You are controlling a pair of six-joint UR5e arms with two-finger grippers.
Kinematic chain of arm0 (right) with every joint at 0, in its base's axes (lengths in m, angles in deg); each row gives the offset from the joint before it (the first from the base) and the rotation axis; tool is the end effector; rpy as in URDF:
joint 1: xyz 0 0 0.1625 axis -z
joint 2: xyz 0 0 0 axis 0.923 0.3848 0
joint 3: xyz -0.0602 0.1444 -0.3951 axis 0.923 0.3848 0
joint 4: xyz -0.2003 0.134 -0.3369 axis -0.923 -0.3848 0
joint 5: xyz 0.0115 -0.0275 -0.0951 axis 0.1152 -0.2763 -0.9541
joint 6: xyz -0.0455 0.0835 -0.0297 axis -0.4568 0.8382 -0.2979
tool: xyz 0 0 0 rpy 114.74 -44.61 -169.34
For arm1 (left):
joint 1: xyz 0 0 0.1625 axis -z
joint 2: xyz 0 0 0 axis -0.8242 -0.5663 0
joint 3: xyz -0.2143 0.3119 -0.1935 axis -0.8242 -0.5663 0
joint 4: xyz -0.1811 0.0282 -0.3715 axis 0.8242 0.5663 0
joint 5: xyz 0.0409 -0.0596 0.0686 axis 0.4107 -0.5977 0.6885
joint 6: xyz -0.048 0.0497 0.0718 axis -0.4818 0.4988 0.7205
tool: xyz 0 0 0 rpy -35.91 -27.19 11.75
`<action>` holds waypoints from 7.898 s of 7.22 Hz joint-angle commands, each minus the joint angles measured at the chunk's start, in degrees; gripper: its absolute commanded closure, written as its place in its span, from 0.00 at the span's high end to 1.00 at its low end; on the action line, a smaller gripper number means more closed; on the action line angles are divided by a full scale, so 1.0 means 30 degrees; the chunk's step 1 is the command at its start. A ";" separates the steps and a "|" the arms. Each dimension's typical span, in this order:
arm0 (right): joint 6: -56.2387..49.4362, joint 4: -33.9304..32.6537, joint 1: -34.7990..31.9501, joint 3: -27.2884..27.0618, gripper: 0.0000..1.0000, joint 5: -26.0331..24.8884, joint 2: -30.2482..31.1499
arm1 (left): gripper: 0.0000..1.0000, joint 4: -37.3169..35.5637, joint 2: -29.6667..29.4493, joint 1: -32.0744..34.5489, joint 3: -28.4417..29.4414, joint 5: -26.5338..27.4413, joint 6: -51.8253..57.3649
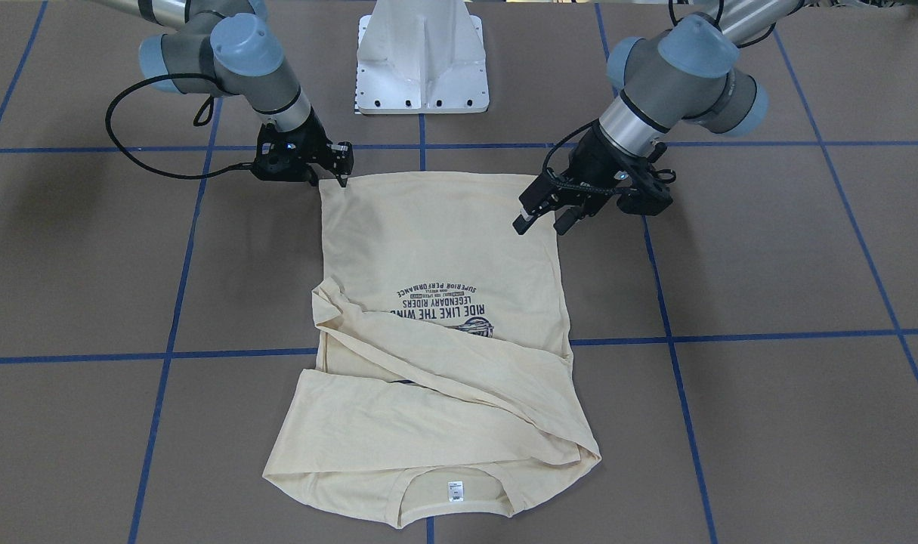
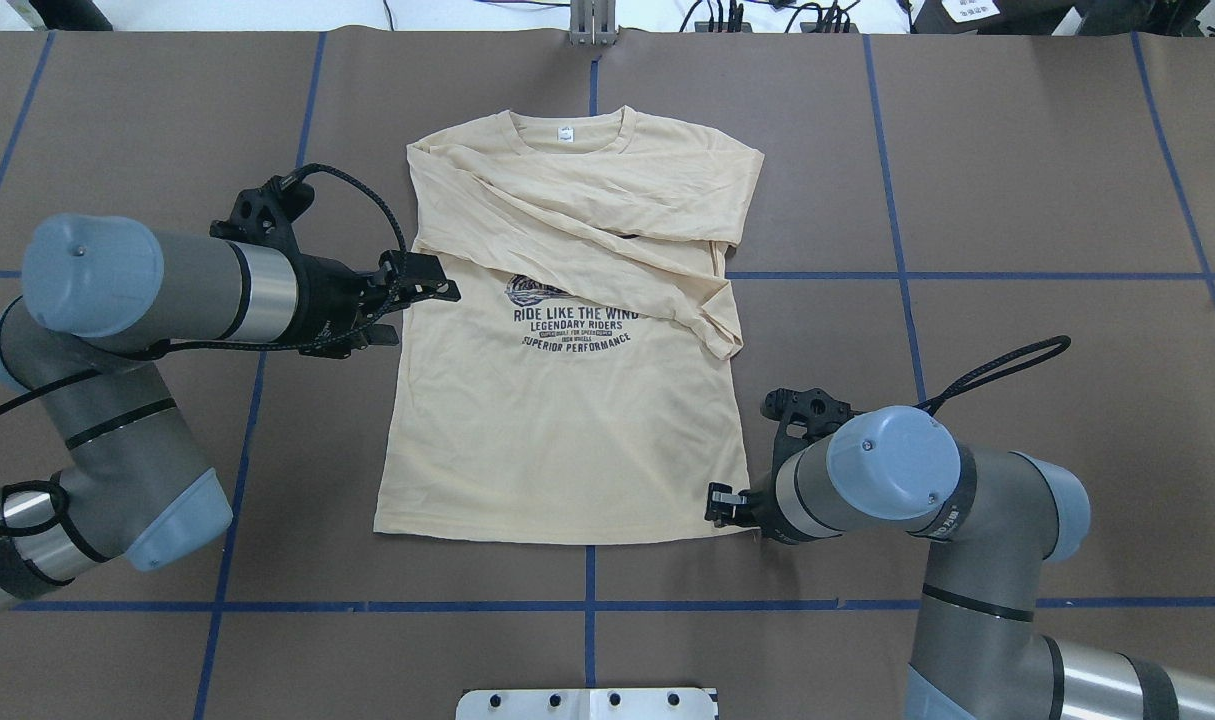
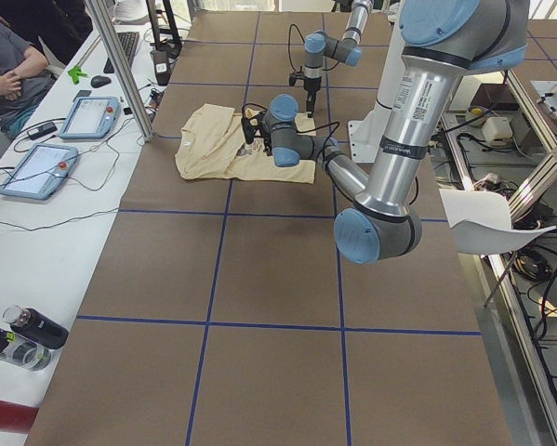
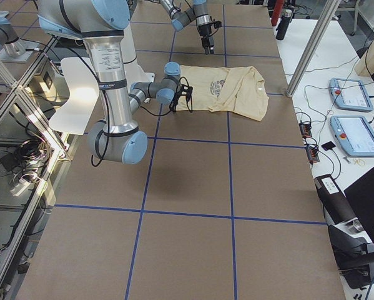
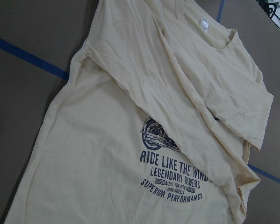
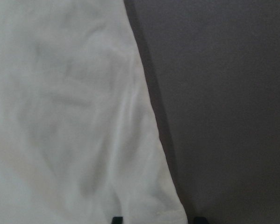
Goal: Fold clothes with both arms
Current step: 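Lower the left gripper to the other near hem corner beside the right gripper, then grasp the near hem corners with both grippers, then lift both hem corners and carry them over the shirt toward the collar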
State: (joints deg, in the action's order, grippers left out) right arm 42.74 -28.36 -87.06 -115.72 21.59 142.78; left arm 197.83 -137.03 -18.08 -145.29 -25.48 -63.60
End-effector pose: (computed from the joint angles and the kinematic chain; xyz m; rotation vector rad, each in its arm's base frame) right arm -0.5135 -0.2963 0.3435 -0.0866 -0.9343 0.1651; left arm 0.4118 -0.4424 0.2847 0.0679 1.3626 -0.4463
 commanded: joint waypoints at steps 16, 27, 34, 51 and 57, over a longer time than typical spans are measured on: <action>0.0294 0.0035 -0.0498 -0.2105 0.00 0.0004 0.0019 | 0.99 -0.7128 0.1678 -0.6144 -0.3042 0.6095 -0.0169; 0.0264 0.0094 -0.0820 -0.2192 0.00 0.0385 -0.0011 | 0.93 -1.1186 0.1407 -0.6993 -0.2988 0.6798 0.0271; 0.0265 0.0065 -0.1199 -0.2514 0.00 0.1027 0.0106 | 0.77 -1.1866 0.1348 -0.7230 -0.3105 0.6769 0.0271; 0.1834 0.0122 -0.2315 -0.4477 0.00 0.6093 0.3183 | 0.00 -1.3827 0.1289 -0.8423 -0.6645 0.5484 0.0329; 0.1583 0.0241 -0.5616 -0.2932 0.00 0.7328 0.0409 | 0.00 -1.4619 -0.0406 -0.5695 -0.7648 0.3582 0.3333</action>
State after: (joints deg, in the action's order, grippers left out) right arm 47.77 -27.59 -100.35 -126.81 43.62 147.42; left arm 154.04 -136.82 -41.02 -168.48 -12.99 -58.07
